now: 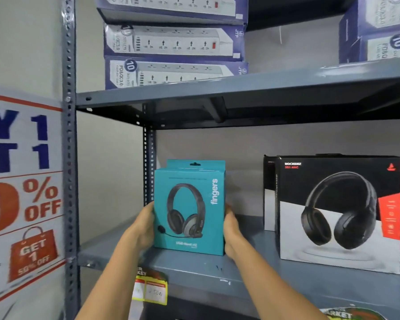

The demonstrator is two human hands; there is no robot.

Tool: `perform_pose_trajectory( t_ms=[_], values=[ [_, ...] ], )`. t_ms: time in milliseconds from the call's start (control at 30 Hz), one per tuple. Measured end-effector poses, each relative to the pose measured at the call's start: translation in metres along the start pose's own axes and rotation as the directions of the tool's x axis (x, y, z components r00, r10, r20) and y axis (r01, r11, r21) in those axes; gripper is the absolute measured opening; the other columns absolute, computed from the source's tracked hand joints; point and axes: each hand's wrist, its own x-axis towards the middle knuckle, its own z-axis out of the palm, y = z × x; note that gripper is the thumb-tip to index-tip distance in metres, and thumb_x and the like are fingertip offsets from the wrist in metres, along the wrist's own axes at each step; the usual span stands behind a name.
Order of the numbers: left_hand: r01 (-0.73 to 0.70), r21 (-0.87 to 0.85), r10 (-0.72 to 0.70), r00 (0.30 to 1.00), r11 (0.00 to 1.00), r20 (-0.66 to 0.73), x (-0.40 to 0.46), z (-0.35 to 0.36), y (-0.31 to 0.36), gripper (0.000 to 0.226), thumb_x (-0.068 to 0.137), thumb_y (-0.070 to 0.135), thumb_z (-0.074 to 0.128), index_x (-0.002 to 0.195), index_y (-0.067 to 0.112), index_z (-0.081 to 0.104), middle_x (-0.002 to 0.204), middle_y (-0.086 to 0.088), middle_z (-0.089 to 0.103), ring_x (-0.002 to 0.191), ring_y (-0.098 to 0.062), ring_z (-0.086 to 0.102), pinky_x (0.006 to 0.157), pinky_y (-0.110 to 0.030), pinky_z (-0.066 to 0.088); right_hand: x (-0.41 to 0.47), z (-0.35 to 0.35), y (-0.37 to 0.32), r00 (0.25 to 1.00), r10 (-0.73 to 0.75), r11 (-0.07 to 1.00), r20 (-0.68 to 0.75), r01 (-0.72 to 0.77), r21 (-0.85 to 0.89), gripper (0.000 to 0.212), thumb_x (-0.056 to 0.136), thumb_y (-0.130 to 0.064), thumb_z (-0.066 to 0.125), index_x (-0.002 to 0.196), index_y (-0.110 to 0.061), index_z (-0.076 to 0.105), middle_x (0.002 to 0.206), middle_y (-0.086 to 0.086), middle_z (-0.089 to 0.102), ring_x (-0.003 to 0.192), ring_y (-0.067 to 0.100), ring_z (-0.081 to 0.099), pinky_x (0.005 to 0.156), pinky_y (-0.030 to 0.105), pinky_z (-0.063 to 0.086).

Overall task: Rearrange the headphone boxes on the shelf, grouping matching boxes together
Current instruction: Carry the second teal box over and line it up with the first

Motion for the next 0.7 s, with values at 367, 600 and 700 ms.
perform_pose_trajectory(
  t_ms=[367,600,700],
  values=[
    [0.012,-0.062,0.002,0.976,0.998,0.217,0.014,-0.022,-0.013,0.052,0.098,0.049,0.027,0.115,0.016,0.064,0.115,-0.014,0.072,0.104,-0.031,0.07,0.081,-0.044,0.057,0.024,0.002,0.011,0.999,0.017,0.999,-0.035,-0.016,0.032,0.062,0.093,-0.063,0.029,0.074,-0.019,0.068,0.067,0.006,0.077,0.051,0.02,0.072,0.04,0.021,0.05],
    [-0.007,-0.059,0.018,0.982,0.998,0.186,0.01,-0.022,-0.012,0.052,0.098,0.048,0.027,0.117,0.015,0.062,0.116,-0.015,0.071,0.109,-0.033,0.066,0.089,-0.047,0.055,0.014,0.009,0.014,0.998,-0.009,1.0,-0.07,0.009,-0.005,0.06,0.094,-0.062,0.025,0.073,-0.019,0.062,0.059,0.001,0.074,0.047,0.015,0.07,0.045,0.02,0.049],
    [-0.004,-0.057,0.014,0.986,0.998,0.166,0.01,-0.024,-0.012,0.052,0.098,0.048,0.027,0.115,0.015,0.064,0.116,-0.015,0.071,0.105,-0.032,0.069,0.083,-0.044,0.056,0.006,0.014,0.012,0.996,-0.015,1.0,-0.086,0.015,-0.008,0.063,0.093,-0.064,0.022,0.076,-0.02,0.063,0.062,0.001,0.075,0.055,0.017,0.071,0.05,0.023,0.049]
  ],
)
